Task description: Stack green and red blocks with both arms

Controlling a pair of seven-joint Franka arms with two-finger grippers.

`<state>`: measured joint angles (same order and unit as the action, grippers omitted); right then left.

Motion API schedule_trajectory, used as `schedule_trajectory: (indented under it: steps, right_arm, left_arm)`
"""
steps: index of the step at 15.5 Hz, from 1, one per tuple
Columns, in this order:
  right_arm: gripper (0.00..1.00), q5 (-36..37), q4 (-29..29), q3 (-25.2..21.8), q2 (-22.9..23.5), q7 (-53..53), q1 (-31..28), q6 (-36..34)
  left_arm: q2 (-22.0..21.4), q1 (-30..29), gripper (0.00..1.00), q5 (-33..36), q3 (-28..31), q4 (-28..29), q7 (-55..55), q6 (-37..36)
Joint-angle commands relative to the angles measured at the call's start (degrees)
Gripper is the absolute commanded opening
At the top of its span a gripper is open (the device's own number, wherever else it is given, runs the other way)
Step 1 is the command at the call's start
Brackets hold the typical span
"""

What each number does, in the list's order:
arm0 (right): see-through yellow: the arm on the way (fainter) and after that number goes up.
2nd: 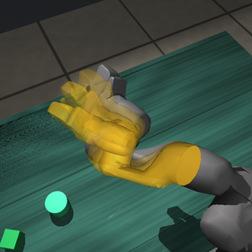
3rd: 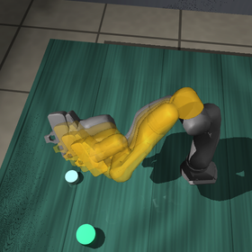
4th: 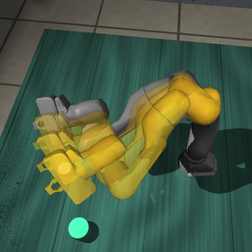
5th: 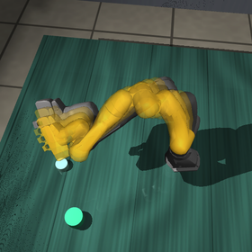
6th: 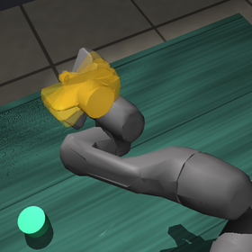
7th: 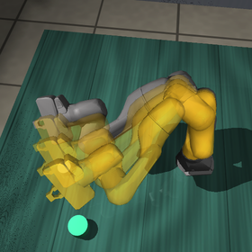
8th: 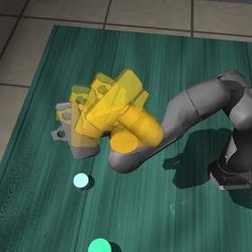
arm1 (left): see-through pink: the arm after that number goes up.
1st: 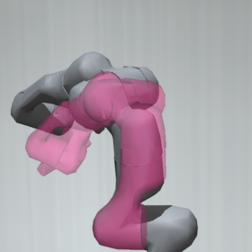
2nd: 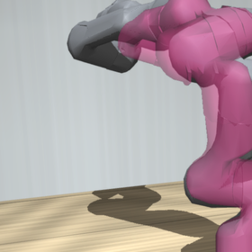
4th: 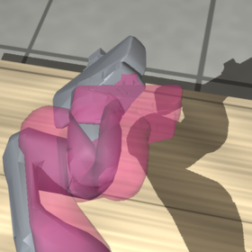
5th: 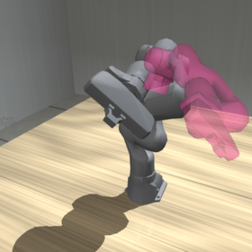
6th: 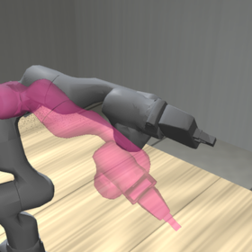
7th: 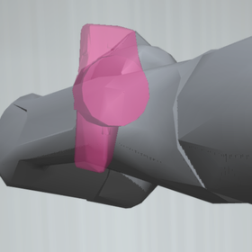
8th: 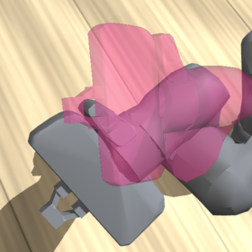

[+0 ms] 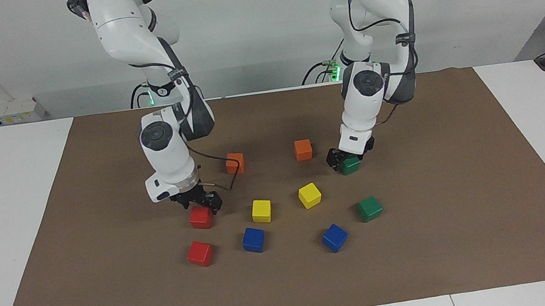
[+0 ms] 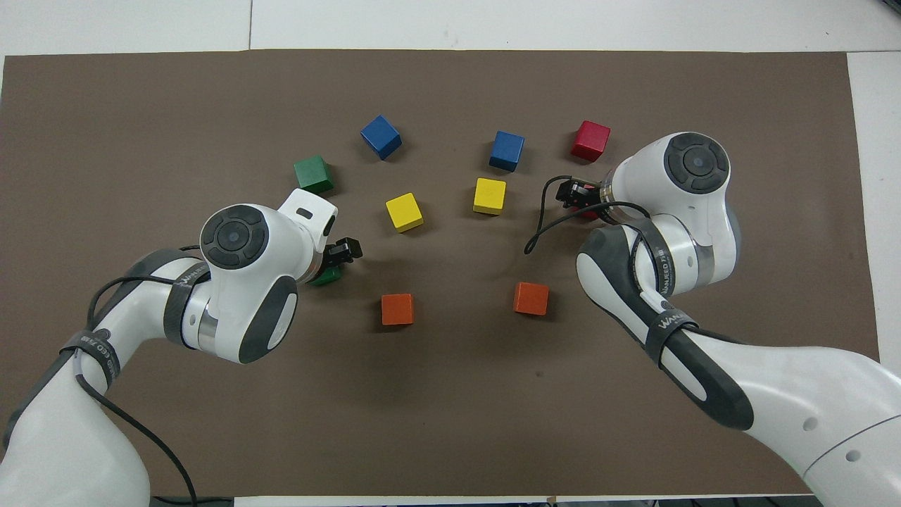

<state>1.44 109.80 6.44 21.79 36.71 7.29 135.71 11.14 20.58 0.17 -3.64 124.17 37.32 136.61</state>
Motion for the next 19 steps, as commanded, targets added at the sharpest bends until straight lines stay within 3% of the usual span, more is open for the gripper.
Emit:
schedule_trajectory:
  steps: [1,4,6,9,11,13,14,19]
  right_arm:
    - [1.0,0.5,-0.6,0.2,1.3,0.1,-0.3,2.1]
    - [1.0,0.5,-0.6,0.2,2.2,0.5,-0.3,3.8]
    - [0.91,0.5,-0.7,0.1,3.0,0.7,-0.3,5.0]
    - [0.82,0.6,-0.8,0.1,3.2,0.8,-0.4,5.2]
    - [0.56,0.5,-0.7,0.2,3.3,0.9,-0.4,5.6]
    - [0.25,0.5,-0.7,0.2,3.3,0.8,-0.6,5.8]
    - [0.0,0.5,-0.7,0.2,3.3,0.7,-0.7,5.7]
    - [0.0,0.7,-1.0,-0.2,0.6,-8.9,-3.4,-0.3]
  left_arm:
    - [0.1,0.7,0.0,-0.3,1.0,-1.4,0.7,-3.3]
    - [-0.9,-1.4,0.0,0.1,1.3,-6.8,-0.7,-12.2]
    - [-0.9,-7.1,0.0,0.1,1.2,-12.1,-11.0,-19.8]
    - [-0.9,-16.9,0.0,0.0,1.2,-13.3,-24.7,-19.4]
    - [-0.3,-23.0,0.0,-0.6,0.9,-12.5,-33.0,-14.3]
    - [1.2,-24.5,0.0,-0.6,1.1,-13.2,-35.6,-11.2]
    - [2.0,-25.8,0.0,-0.6,1.1,-13.4,-36.6,-8.8]
    - [7.7,-25.6,0.0,-0.3,1.2,-13.1,-37.7,-2.6]
